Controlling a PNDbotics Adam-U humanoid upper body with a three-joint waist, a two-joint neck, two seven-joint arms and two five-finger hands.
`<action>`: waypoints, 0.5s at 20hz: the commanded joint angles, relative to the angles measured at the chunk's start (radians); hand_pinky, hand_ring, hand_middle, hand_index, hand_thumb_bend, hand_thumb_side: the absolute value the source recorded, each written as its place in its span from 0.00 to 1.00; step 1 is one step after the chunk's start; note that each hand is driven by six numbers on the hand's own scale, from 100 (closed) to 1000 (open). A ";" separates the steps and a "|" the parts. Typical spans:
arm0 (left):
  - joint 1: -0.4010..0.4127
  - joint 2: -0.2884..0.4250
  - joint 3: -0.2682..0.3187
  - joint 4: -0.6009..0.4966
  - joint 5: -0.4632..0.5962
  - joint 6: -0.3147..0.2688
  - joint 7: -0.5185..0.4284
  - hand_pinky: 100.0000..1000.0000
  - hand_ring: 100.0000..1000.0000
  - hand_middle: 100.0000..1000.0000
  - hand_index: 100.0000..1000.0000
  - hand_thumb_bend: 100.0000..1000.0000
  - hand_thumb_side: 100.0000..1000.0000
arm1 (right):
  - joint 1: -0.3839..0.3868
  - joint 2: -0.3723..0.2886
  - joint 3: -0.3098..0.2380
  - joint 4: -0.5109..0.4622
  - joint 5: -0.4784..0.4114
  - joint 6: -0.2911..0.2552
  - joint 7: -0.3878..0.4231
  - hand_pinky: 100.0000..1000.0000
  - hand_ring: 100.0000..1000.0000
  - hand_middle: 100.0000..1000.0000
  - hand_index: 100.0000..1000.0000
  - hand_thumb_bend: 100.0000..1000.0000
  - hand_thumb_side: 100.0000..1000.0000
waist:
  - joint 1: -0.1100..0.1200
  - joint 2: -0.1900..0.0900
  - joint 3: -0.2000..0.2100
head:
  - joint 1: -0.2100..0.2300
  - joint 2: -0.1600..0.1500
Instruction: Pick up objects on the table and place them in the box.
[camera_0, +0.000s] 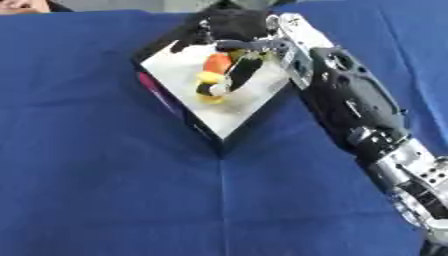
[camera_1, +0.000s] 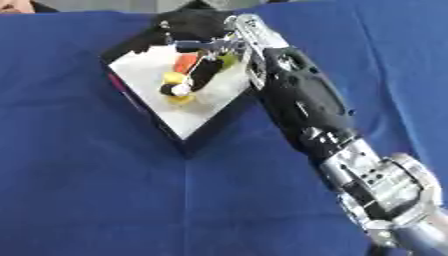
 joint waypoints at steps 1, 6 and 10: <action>-0.004 0.020 0.007 -0.010 0.005 -0.004 -0.003 0.68 0.69 0.66 0.74 0.00 0.60 | -0.008 -0.057 -0.045 -0.096 -0.157 -0.018 0.066 1.00 0.82 0.75 0.91 0.01 0.25 | 0.008 -0.037 -0.003 | 0.010 -0.002; -0.002 0.021 0.010 -0.008 0.003 -0.007 -0.002 0.68 0.68 0.66 0.74 0.00 0.60 | 0.043 -0.154 -0.067 -0.288 -0.495 0.132 0.179 1.00 0.80 0.73 0.90 0.00 0.06 | 0.010 -0.035 -0.015 | 0.020 -0.005; -0.001 0.020 0.013 -0.006 -0.004 -0.012 -0.004 0.68 0.68 0.66 0.74 0.00 0.60 | 0.124 -0.245 -0.105 -0.444 -0.763 0.285 0.241 1.00 0.78 0.71 0.88 0.00 0.08 | 0.012 -0.030 -0.023 | 0.031 -0.009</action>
